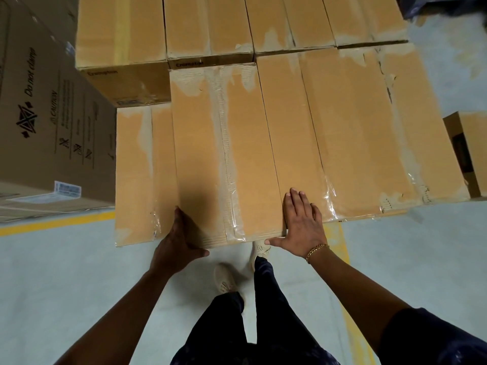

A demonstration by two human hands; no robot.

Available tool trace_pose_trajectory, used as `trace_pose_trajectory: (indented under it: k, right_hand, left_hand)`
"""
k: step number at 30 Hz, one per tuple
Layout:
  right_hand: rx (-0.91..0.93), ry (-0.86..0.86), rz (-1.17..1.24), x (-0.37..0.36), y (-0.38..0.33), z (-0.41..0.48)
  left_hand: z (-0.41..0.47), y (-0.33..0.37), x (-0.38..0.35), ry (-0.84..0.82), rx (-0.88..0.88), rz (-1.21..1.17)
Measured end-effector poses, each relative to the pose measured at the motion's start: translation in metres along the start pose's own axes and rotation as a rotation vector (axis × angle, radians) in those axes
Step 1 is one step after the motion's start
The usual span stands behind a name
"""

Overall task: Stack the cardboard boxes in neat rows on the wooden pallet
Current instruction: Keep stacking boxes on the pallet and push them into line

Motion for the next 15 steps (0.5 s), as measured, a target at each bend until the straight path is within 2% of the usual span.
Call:
trace_pose_trajectory:
  k: [15]
  right_hand:
    - [-0.002,0.063,0.000,0.0064,0.0008,0.0081]
  left_hand:
    - [0.0086,0.0009,0.0055,0.014,0.024,0.008]
Point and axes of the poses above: each hand's wrist, its own z-axis towards the middle knuckle, its own x-axis out of the back of the hand, y = z × x, the point moved 2 cm from there along z, towards the middle knuckle, and after that the axes turned 4 degrees about -x, right-handed, at the moved point
